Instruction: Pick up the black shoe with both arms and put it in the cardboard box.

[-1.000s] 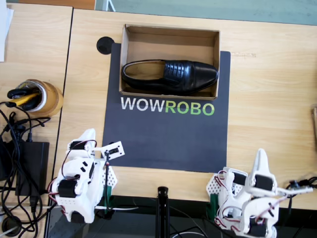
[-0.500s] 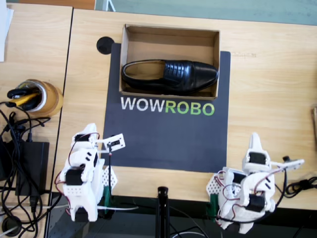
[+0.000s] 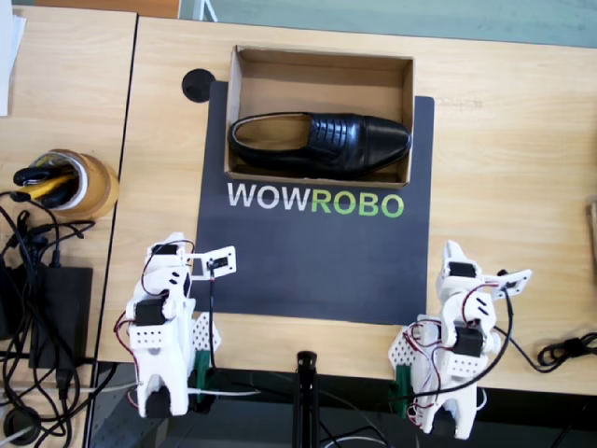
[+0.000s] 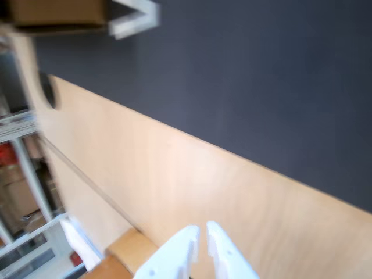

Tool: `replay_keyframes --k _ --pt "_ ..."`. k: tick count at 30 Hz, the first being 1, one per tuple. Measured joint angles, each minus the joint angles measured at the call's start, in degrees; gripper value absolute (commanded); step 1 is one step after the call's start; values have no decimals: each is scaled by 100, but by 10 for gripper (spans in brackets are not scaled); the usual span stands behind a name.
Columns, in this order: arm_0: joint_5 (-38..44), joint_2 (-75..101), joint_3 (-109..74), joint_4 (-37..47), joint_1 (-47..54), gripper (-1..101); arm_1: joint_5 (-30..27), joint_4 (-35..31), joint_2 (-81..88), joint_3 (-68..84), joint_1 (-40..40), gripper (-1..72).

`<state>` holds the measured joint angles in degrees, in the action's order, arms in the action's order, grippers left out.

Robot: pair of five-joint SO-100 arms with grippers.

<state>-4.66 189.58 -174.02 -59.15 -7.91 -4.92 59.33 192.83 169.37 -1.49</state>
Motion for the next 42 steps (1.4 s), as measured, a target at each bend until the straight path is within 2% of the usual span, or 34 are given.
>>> replay_keyframes --k 11,18,25,29,33,42 --pt "-114 53 -220 53 18 -2 176 -545 0 905 97 -2" --pt "-62 9 -220 220 18 -2 123 -554 0 914 97 -2" --pt "-18 9 -220 343 176 -2 -62 -554 0 1020 -281 -1" --pt "-18 9 -220 343 167 -1 -62 -554 0 1020 -281 42" --pt "-18 9 -220 343 185 -1 -62 -554 0 1020 -281 56" --pt "-18 9 -220 343 97 0 -62 -554 0 1020 -281 41"
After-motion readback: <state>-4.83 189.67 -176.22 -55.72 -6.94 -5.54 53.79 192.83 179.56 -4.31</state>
